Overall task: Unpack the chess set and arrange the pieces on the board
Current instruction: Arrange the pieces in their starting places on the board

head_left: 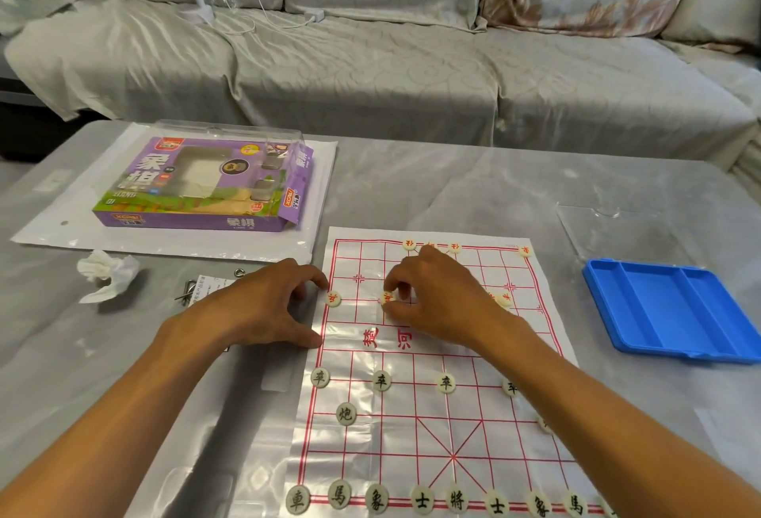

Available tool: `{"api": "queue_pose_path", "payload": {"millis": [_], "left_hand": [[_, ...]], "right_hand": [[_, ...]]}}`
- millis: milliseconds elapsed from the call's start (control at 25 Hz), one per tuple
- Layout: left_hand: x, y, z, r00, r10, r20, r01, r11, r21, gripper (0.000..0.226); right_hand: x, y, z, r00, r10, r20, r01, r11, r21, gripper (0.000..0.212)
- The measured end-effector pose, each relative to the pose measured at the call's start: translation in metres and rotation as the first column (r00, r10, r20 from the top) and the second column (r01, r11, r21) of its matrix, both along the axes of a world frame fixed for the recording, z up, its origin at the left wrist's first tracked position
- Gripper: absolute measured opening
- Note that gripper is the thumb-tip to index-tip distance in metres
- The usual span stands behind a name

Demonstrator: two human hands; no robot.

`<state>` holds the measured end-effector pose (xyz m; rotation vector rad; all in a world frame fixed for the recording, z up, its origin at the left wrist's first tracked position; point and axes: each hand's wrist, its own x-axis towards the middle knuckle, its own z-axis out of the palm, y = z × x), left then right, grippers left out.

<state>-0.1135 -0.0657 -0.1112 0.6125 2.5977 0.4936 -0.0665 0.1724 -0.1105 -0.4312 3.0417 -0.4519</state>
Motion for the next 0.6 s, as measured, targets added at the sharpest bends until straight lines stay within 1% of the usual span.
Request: {"api": "queue_pose_path", "payload": {"millis": [200, 360, 600], "left_hand": [[0.0, 0.0, 0.0, 1.0, -0.002, 0.01, 0.002, 1.0, 0.0, 0.068], [-0.001, 0.0, 0.0, 1.0, -0.007, 0.005, 0.007, 1.0, 0.003, 0.067], [-0.001, 0.0, 0.0, 1.0, -0.009, 0.005, 0.009, 1.0, 0.0, 0.066]], "right_hand": [[-0.007, -0.009, -0.013, 0.999, -0.017, 0.045, 0.018, 1.0, -0.013, 0.03], [-0.006, -0.004, -0.014, 0.999, -0.028, 0.034, 0.028, 1.0, 0.008, 0.03], [-0.006, -0.004, -0.014, 0.999, -0.033, 0.04, 0.033, 0.999, -0.01, 0.031]]}}
